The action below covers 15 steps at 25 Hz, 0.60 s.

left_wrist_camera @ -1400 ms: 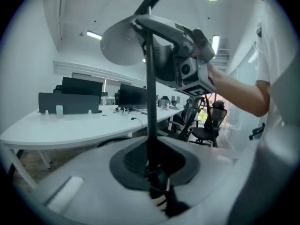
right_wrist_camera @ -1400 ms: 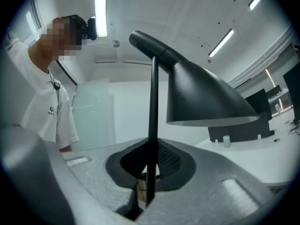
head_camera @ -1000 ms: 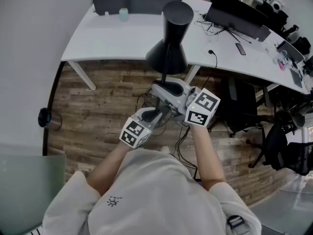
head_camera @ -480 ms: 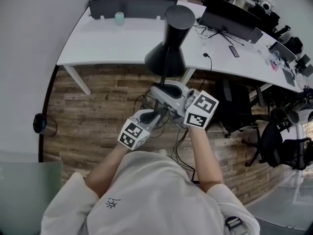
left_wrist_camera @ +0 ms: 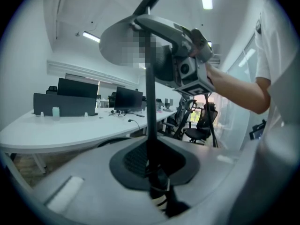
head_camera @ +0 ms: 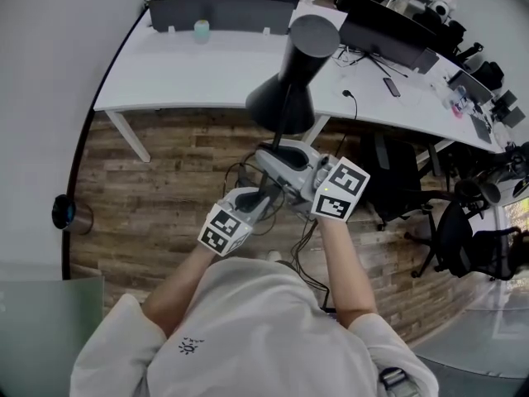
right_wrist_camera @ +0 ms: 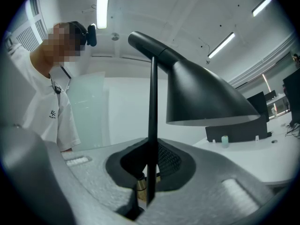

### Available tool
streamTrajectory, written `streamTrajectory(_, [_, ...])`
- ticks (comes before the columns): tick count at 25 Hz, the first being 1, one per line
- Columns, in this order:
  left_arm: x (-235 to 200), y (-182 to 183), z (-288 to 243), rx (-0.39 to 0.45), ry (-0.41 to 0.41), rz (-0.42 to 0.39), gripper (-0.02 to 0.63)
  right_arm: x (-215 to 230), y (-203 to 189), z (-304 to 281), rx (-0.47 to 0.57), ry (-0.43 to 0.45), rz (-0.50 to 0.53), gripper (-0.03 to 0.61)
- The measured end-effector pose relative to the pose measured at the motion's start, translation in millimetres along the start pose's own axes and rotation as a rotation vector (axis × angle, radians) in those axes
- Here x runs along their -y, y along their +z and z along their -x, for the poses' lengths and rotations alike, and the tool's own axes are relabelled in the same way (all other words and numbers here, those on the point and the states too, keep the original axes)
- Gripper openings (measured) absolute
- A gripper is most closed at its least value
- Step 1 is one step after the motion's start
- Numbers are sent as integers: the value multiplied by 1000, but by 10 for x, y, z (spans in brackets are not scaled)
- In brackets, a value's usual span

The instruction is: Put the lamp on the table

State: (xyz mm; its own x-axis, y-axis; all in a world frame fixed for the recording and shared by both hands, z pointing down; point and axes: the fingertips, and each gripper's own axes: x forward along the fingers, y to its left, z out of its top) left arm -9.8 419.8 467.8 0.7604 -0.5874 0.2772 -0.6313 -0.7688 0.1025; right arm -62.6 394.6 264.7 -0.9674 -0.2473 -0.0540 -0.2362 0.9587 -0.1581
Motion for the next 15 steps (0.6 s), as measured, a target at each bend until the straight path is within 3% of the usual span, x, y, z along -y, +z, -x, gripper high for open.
streamTrajectory(15, [-81, -39, 126, -7, 32, -16, 35, -89, 26, -107, -4, 25, 2, 25])
